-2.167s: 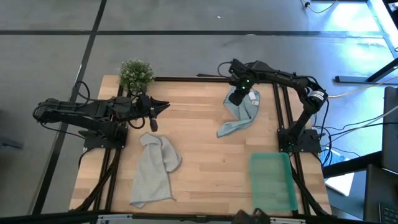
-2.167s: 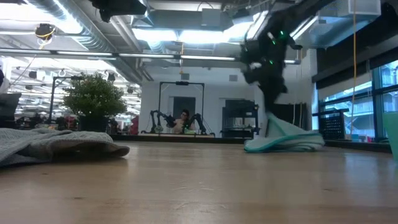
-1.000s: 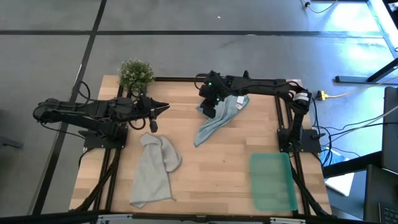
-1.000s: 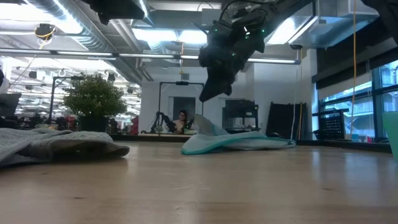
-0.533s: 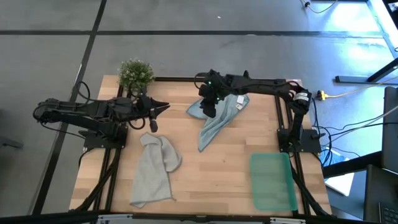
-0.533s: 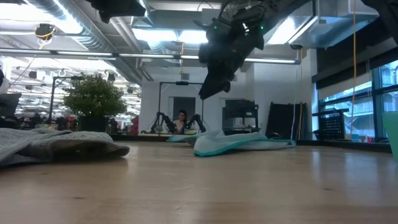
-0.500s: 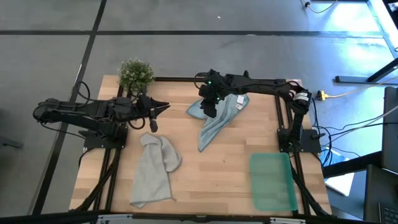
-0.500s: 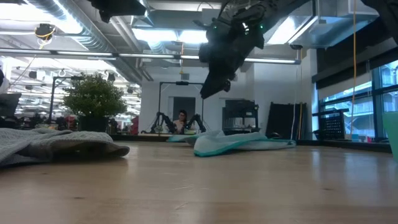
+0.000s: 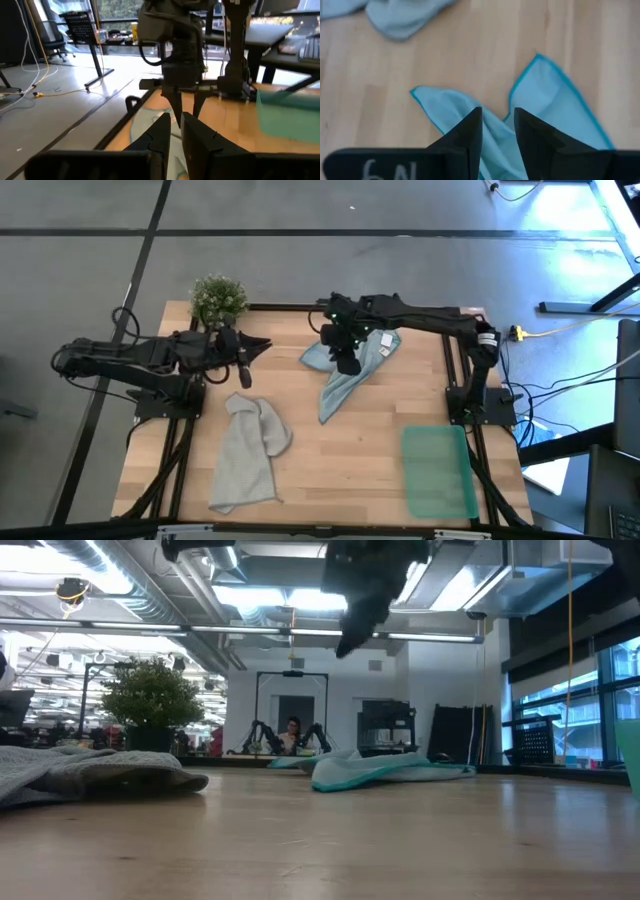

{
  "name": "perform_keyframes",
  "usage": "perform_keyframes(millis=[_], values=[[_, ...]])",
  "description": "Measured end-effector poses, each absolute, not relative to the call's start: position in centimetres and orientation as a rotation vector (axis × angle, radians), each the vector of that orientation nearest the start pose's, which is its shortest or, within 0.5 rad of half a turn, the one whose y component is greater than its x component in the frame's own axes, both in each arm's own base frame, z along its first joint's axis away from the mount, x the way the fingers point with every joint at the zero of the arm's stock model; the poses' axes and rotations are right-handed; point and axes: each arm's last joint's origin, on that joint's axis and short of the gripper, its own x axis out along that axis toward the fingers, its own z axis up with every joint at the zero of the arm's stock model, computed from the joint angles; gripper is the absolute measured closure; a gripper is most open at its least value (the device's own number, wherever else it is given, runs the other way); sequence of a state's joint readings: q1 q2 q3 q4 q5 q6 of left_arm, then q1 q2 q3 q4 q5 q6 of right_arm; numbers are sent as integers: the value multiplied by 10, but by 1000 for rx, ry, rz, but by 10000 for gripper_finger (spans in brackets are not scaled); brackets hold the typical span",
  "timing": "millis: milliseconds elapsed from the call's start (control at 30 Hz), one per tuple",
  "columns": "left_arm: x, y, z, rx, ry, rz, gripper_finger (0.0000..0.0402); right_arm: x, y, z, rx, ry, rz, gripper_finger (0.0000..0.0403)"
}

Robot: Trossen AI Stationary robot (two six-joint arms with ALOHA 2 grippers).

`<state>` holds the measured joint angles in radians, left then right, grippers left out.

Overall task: Roll microfiber towels into tight, uniform cylinder then place into a basket
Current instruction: Fold the blue towel

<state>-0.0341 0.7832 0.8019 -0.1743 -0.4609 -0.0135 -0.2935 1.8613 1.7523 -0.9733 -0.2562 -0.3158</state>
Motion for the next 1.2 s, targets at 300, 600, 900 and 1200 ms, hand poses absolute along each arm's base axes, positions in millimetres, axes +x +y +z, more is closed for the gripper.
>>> perform_keyframes(millis=[300, 600, 900, 1200], values=[[186, 19, 363, 20, 343, 499, 360, 342, -79, 366, -28, 852, 121, 289], [228, 51, 318, -269, 634, 571, 360, 324, -36, 368, 35, 860, 136, 289], [256, 87, 274, -436, 816, 589, 377, 300, -10, 392, 14, 811, 46, 289], [268, 102, 247, -513, 898, 650, 364, 274, -11, 413, 15, 744, -21, 289]])
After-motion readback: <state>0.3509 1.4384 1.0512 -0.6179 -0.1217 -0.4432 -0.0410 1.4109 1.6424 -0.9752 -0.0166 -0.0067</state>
